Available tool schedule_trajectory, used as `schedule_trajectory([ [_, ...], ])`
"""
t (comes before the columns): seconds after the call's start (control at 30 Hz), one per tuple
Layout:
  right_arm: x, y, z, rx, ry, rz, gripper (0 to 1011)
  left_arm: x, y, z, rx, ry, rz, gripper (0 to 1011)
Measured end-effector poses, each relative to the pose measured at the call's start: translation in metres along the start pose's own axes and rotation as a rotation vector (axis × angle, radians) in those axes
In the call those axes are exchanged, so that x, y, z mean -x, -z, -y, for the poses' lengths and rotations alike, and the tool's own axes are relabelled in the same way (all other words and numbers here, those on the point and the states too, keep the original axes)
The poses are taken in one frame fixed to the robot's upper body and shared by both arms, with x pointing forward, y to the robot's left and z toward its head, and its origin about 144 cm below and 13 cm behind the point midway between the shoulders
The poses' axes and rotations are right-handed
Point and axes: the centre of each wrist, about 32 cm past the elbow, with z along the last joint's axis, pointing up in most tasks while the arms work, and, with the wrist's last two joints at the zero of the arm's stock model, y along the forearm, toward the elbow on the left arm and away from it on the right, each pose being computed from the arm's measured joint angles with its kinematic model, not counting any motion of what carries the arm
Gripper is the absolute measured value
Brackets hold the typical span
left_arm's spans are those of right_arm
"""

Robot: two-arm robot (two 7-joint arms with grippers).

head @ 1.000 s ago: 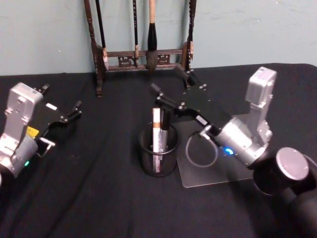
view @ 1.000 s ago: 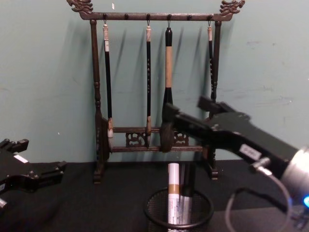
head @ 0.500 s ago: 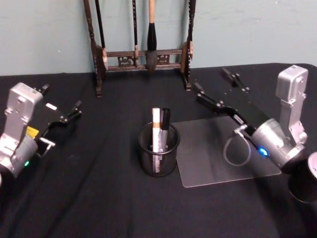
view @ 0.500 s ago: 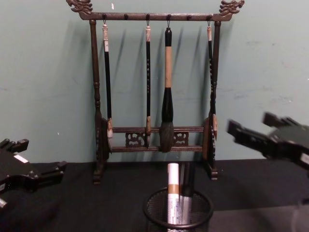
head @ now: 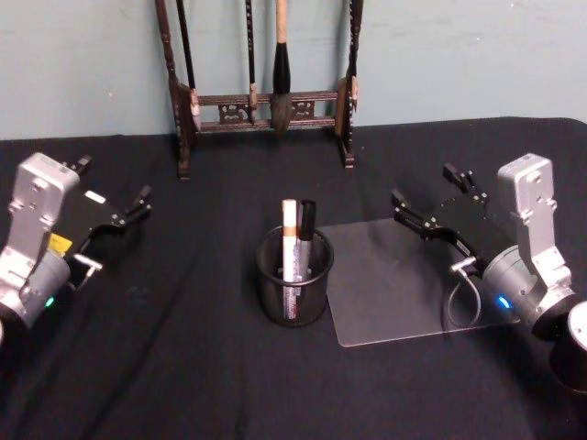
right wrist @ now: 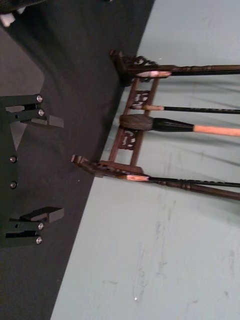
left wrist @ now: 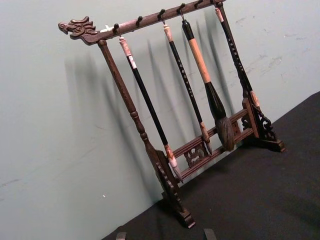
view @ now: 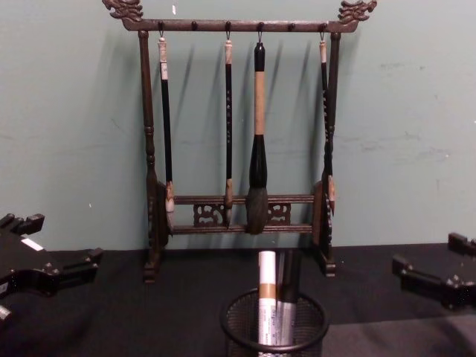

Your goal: Pick up the water-based marker from the table and place it into the pen holder.

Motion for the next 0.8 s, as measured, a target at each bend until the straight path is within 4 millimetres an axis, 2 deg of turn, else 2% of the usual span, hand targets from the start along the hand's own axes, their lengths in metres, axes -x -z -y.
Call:
schedule_trajectory([
  [0.2,0.0026,0.0076,-0.0044,0.004,0.004,0.024,1002,0.0000,0.0000,0.0000,0.000,0.000,0.000,1001],
  [0.8,0.0018,0.0062,-0.0035,0.003,0.004,0.023,1000,0.0000,0.0000,0.0000,0.000,0.000,0.000,1001],
])
